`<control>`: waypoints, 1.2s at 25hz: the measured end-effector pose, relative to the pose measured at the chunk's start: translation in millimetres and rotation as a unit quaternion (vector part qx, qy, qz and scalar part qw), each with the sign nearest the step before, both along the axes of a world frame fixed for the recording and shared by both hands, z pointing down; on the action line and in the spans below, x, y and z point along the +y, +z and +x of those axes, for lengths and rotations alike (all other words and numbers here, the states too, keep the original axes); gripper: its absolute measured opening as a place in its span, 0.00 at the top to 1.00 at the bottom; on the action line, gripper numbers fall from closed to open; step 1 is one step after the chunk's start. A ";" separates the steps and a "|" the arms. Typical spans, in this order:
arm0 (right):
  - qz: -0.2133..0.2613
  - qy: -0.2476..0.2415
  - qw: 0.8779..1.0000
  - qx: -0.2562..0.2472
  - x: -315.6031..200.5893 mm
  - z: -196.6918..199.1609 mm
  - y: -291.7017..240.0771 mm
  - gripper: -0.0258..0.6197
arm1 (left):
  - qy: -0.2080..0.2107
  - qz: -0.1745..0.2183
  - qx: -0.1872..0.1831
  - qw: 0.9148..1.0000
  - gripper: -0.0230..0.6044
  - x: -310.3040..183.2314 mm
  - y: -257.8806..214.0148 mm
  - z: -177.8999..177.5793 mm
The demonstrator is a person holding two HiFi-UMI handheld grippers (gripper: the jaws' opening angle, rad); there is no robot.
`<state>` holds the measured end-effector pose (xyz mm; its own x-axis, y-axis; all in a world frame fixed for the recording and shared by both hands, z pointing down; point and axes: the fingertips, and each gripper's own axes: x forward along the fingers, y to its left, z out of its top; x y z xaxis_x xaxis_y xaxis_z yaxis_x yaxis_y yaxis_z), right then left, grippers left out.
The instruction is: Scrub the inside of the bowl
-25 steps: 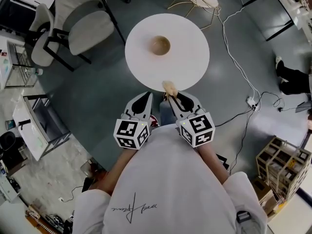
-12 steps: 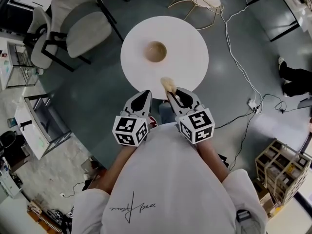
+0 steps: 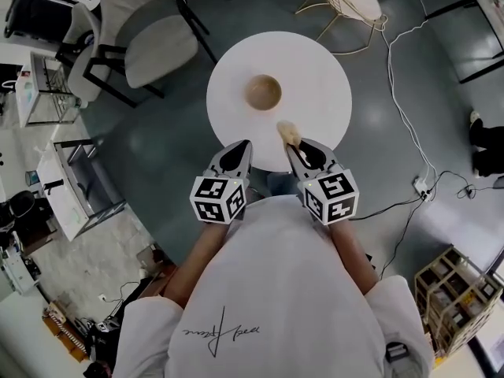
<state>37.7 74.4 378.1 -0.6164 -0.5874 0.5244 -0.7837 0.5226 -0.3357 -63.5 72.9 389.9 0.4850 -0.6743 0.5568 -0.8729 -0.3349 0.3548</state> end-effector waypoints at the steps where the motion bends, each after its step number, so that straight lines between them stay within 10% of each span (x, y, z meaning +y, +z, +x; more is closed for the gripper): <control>1: 0.001 -0.003 1.000 -0.001 -3.8 1.1 0.7 0.83 | -0.007 -0.002 0.001 1.000 0.95 -3.1 1.2 -0.7; 16: -0.016 -0.041 0.999 -0.001 -20.8 -4.2 14.5 0.83 | -0.056 -0.035 0.044 0.997 0.95 -20.9 15.8 -15.2; 30: -0.042 0.001 0.999 0.011 -53.0 -14.6 34.8 0.83 | -0.012 -0.065 0.044 0.997 0.95 -56.2 34.6 -18.8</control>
<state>23.1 21.4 412.8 -0.6033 -0.5417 0.5854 -0.7921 0.4924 -0.3607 -82.3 16.6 424.5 0.5202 -0.6118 0.5959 -0.8437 -0.2598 0.4697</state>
